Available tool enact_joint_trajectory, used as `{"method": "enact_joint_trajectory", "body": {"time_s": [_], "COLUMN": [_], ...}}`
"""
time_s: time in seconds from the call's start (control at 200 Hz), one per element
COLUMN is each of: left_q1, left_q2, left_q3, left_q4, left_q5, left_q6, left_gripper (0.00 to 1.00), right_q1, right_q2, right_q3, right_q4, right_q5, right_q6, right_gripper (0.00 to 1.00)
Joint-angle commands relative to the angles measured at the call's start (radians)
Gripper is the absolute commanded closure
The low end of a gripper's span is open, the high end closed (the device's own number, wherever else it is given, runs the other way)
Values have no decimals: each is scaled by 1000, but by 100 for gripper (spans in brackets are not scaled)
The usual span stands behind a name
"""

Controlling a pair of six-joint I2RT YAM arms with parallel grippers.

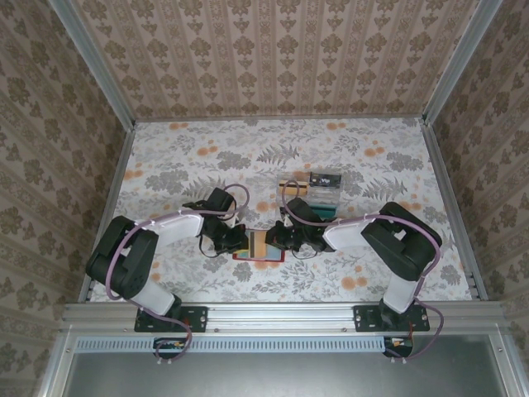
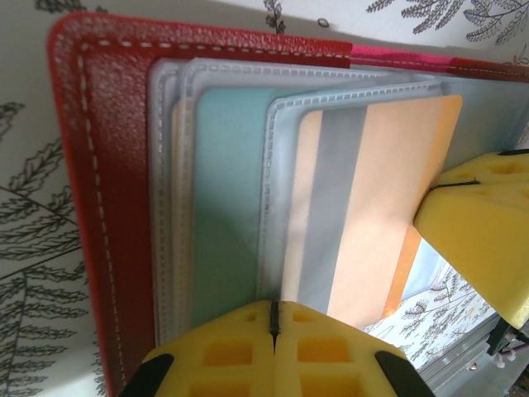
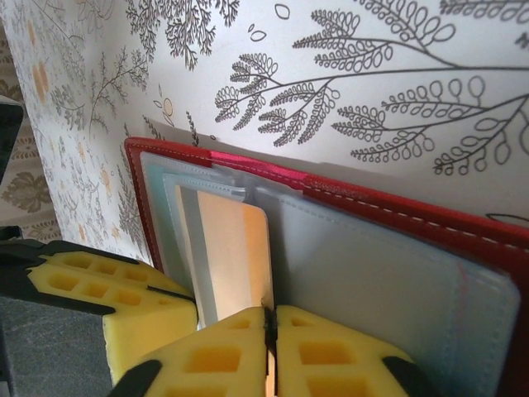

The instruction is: Take the credit cards out of the card holder

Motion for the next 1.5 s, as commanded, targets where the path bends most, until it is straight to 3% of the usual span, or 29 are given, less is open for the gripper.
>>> {"method": "enact_joint_trajectory", "body": {"time_s": [0.0, 0.44, 0.715, 0.945, 1.005, 1.195, 1.365, 1.42, 1.495], "left_q1": [-1, 13, 22, 52, 65, 127, 200, 222, 246], "left_q2": [28, 29, 2, -69, -98, -193, -288, -320, -355], "left_q3": [3, 8, 24, 92, 115, 170, 170, 162, 151], "left_q4": [-50, -70, -69, -100, -105, -103, -89, -80, -70], "left_q5": [-43, -52, -48, -34, -27, -1, -3, -9, -6], "left_q6": [14, 22, 23, 26, 25, 7, -10, -14, -17], "left_gripper": [100, 100, 100, 99, 91, 49, 9, 1, 0], "right_q1": [2, -85, -134, -157, -157, -156, -157, -154, -154], "right_q2": [13, -136, -301, -373, -404, -387, -311, -295, -271], "right_q3": [6, -44, -25, 98, 170, 414, 580, 620, 657], "right_q4": [-25, -188, -392, -620, -722, -960, -1056, -1069, -1074], "right_q5": [-5, -16, -23, -24, 10, 136, 232, 255, 292], "right_q6": [-14, -138, -262, -418, -497, -755, -1004, -1092, -1201], "right_gripper": [100, 100, 100, 100, 100, 100, 100, 100, 100]}}
